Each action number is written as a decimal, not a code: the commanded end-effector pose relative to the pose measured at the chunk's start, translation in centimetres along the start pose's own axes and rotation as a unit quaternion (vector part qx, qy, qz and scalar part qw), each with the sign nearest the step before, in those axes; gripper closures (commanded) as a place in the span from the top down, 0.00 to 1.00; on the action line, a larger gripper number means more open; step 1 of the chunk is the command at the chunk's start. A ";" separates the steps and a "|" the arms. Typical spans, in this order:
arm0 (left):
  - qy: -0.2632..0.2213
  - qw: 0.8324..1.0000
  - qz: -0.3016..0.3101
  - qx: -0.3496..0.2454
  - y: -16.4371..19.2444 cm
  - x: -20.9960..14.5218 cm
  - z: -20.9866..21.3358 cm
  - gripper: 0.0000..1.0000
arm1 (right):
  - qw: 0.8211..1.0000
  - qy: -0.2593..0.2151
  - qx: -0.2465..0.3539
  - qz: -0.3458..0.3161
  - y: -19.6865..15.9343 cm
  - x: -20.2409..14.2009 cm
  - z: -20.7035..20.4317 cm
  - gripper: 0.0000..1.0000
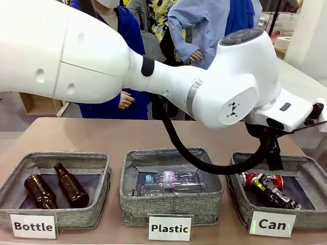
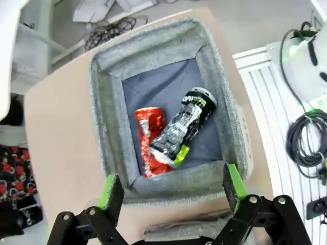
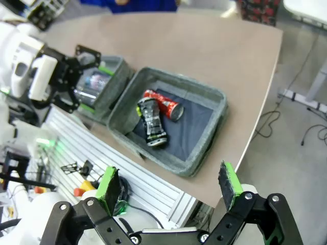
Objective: Sort the can waste into the basket.
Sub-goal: Pick up the can waste from the table and place it in the right Fabric basket.
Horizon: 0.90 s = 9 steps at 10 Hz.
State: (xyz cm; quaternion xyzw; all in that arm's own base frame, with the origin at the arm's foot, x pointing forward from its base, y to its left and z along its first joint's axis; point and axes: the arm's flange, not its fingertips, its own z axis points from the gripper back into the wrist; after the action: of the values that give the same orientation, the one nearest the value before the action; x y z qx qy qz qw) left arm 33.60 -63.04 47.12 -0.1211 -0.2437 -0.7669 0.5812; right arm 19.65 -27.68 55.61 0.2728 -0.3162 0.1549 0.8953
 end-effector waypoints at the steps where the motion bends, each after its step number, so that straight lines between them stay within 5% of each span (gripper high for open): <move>1: 0.038 0.999 0.036 -0.009 -1.3 -4.0 4.8 1.00 | 1.000 0.000 0.000 0.000 0.0 0.0 0.0 1.00; 3: 0.058 0.992 0.113 -0.004 -1.9 -10.4 11.4 1.00 | 0.998 0.042 0.028 0.047 1.4 2.4 -3.2 1.00; 6: 0.013 0.974 0.227 -0.005 -4.1 -19.4 19.1 1.00 | 0.990 0.078 0.101 0.053 6.6 6.9 -11.3 1.00; 9: -0.093 0.937 0.332 -0.054 -6.1 -31.3 25.5 1.00 | 0.979 0.092 0.182 0.000 12.6 9.0 -20.1 1.00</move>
State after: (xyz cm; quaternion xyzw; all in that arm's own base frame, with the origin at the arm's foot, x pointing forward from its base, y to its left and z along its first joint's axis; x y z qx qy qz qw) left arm 35.37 -26.88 53.68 -0.2596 -0.2018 -0.5486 0.7687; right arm 29.88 -6.84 53.45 0.3910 -0.1983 0.2656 0.8586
